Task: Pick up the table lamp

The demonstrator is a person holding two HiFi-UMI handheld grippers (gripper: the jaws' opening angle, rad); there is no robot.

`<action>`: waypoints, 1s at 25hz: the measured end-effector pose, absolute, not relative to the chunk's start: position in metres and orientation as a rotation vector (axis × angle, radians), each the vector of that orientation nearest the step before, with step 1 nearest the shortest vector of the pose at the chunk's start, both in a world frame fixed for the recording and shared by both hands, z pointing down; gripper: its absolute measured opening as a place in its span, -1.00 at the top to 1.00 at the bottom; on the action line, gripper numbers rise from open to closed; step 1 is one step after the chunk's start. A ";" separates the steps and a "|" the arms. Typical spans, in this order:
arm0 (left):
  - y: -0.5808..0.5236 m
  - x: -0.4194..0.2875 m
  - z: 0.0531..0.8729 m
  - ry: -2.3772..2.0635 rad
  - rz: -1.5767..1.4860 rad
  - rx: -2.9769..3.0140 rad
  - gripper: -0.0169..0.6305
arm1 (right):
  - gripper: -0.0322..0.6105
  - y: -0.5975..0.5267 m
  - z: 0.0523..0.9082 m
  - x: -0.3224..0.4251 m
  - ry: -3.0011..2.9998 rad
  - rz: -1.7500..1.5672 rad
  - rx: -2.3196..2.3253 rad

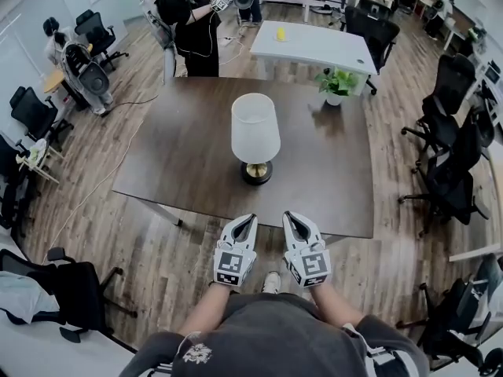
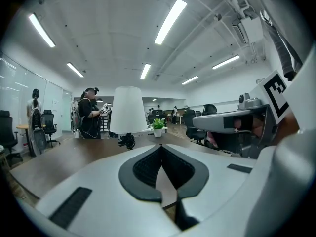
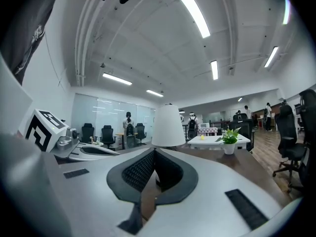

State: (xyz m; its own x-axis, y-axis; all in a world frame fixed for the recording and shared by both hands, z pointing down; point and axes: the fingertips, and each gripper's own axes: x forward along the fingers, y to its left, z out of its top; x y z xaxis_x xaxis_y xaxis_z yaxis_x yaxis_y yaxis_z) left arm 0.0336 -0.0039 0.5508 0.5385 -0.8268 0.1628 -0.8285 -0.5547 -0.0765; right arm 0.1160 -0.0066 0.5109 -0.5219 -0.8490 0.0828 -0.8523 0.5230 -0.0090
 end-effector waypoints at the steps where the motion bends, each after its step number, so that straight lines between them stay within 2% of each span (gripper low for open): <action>1: -0.005 0.036 0.552 -1.472 0.286 2.745 0.92 | 0.82 -0.009 0.511 0.119 -2.683 0.079 1.502; 25: -0.087 0.018 0.556 -1.437 0.303 2.744 0.92 | 0.82 -0.081 0.506 0.130 -2.608 0.133 1.660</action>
